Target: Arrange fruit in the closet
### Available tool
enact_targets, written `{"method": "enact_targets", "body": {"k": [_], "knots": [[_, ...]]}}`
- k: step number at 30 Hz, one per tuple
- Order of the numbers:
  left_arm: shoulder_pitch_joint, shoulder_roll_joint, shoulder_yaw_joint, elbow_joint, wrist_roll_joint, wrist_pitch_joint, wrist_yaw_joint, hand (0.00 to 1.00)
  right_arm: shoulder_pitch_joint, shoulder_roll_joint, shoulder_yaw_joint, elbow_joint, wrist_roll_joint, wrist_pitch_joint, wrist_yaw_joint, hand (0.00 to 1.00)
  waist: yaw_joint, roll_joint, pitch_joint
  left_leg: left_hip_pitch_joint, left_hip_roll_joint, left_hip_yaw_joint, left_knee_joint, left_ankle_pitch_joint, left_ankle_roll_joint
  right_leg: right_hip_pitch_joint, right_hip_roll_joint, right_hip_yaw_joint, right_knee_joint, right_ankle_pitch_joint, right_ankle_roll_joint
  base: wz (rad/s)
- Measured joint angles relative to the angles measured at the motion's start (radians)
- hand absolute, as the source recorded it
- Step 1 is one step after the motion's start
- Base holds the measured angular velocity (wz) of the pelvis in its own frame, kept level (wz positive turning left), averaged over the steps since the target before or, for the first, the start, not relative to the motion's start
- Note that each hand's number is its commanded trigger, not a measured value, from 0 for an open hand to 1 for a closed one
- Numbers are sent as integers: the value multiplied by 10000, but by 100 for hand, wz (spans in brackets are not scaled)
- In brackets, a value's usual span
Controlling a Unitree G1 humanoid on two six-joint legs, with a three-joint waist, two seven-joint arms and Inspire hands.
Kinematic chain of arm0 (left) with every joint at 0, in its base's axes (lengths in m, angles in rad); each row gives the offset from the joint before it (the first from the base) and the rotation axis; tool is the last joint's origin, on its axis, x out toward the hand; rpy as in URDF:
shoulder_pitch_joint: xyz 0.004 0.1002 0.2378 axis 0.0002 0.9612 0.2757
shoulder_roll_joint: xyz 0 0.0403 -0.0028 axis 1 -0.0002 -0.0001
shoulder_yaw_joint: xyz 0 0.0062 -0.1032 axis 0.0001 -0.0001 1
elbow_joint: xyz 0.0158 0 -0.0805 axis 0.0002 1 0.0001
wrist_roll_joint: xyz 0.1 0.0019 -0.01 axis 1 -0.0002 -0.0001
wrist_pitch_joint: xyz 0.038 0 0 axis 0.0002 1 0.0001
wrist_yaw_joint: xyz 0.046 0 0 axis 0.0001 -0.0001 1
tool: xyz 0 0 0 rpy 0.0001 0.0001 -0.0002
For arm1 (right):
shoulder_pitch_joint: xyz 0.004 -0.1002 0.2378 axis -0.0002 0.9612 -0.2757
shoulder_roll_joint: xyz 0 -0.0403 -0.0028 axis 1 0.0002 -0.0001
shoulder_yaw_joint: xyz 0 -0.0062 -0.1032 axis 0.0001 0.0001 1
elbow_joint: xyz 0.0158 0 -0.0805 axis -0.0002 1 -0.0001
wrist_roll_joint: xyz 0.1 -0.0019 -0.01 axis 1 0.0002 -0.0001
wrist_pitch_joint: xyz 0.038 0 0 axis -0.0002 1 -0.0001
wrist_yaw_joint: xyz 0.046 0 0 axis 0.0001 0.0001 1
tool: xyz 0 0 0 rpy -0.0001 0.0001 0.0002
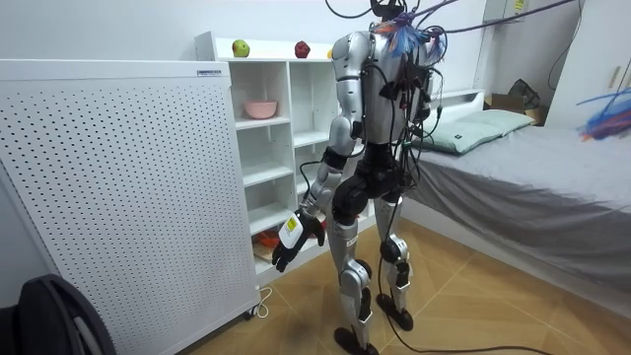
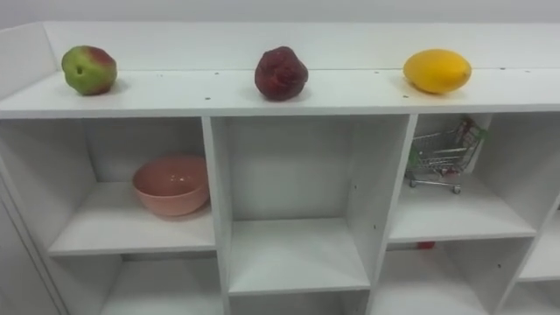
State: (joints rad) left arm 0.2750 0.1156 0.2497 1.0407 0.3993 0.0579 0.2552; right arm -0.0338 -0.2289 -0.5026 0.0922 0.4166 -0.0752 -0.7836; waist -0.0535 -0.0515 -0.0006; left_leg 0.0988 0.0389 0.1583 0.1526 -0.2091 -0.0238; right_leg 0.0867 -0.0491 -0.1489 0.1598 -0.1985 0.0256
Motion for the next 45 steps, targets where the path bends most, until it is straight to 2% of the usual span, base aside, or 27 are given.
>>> {"method": "enact_targets", "body": {"k": [2, 4, 6, 8, 11, 13, 16, 18, 23, 26, 31, 36, 39, 42, 45], "knots": [[-15, 9, -199, -16, 58, 21, -23, 0, -237, -228, 5, -512, -738, -8, -172, 0, 22, -93, 43, -8, 0, 0, -1, 0, 0, -2, 0, -7, -3, 0, 0, 0], [-62, 14, -285, 0, 58, 17, -50, 0, -470, -382, 12, -905, -1332, -107, -339, 0, 39, -113, 41, -10, 3, -1, 0, 0, 0, 10, 3, -12, -26, 2, -1, 0], [-109, 25, -287, -14, 47, 5, -68, 0, -514, -586, 131, -1512, -2057, -187, -455, 0, 182, -248, 74, -31, 10, 10, 1, -1, 0, -27, 3, -7, -18, 3, -3, 0], [-147, 65, -400, 4, 47, 4, -118, 0, -728, -644, 283, -1885, -2574, -219, -446, 0, 227, -288, 95, -36, 11, 25, 6, -1, 0, -52, 0, -5, 1, 5, -3, -2], [-283, 168, -650, 23, 48, -36, -272, 0, -1103, -790, 637, -2071, -3315, -352, -345, 0, 315, -300, 76, -31, 19, 26, 14, -1, 0, -102, 0, -9, 124, 6, -4, 0], [-307, 206, -657, 52, 38, -195, -281, 0, -1259, -896, 886, -2346, -3444, -354, -207, 0, 350, -283, 63, -50, 20, 22, 14, -1, 0, -129, 1, -15, 139, 6, -4, 0], [-279, 227, -653, 184, 48, -298, -307, 0, -1623, -1028, 1108, -2879, -3567, -358, 90, 0, 440, -206, -8, -95, 26, -5, 29, 6, 10, -180, -10, -69, 259, 7, -6, 0], [-263, 278, -655, 176, 45, -299, -393, 0, -2096, -1406, 1348, -2990, -3754, -359, 340, 0, 420, -216, -18, -191, 28, -34, 137, 8, 14, -178, -44, -261, 273, 11, -12, 6], [-191, 328, -713, 41, 57, -292, -650, 0, -2671, -1894, 1778, -3022, -3792, -354, 1130, 0, 441, -335, -40, -163, 28, -153, 189, 22, 33, -9, -49, -352, 254, 19, -26, 8], [-256, 348, -711, -112, 76, -259, -735, 0, -2738, -2070, 1828, -3021, -3770, -334, 1555, 0, 631, -459, -4, -177, 16, -246, 194, 45, 37, 15, -61, -418, 252, 19, -26, 6], [-302, 428, -892, -116, 74, -290, -944, 0, -3609, -2194, 2260, -2856, -3685, -353, 2321, 0, 665, -429, 50, -166, 15, -248, 194, 46, 37, 34, -55, -418, 254, 20, -28, 0], [-291, 497, -1069, -402, 161, -357, -1114, 0, -4286, -2530, 2684, -2509, -3303, -354, 3079, 0, 855, -434, 85, -178, 19, -301, 151, 46, 36, -17, -42, -439, 257, 20, -28, 0], [-317, 549, -1068, -411, 430, -361, -1144, 0, -4670, -2737, 3101, -2262, -2753, -334, 3720, 0, 898, -508, 101, -180, 24, -298, 148, 47, 34, -46, -42, -436, 261, 21, -29, 0], [-424, 575, -1068, -288, 469, -354, -1150, 0, -4999, -2973, 3488, -1755, -1969, -298, 4376, 0, 983, -647, 61, -184, 24, -300, 154, 47, 34, -42, -43, -449, 257, 23, -30, 0], [-449, 575, -1067, -265, 540, -323, -1151, 0, -5398, -3010, 3633, -1322, -1482, -90, 4828, 0, 1029, -729, 23, -202, 22, -322, 154, 47, 34, -40, -53, -493, 256, 25, -29, 0]]}}
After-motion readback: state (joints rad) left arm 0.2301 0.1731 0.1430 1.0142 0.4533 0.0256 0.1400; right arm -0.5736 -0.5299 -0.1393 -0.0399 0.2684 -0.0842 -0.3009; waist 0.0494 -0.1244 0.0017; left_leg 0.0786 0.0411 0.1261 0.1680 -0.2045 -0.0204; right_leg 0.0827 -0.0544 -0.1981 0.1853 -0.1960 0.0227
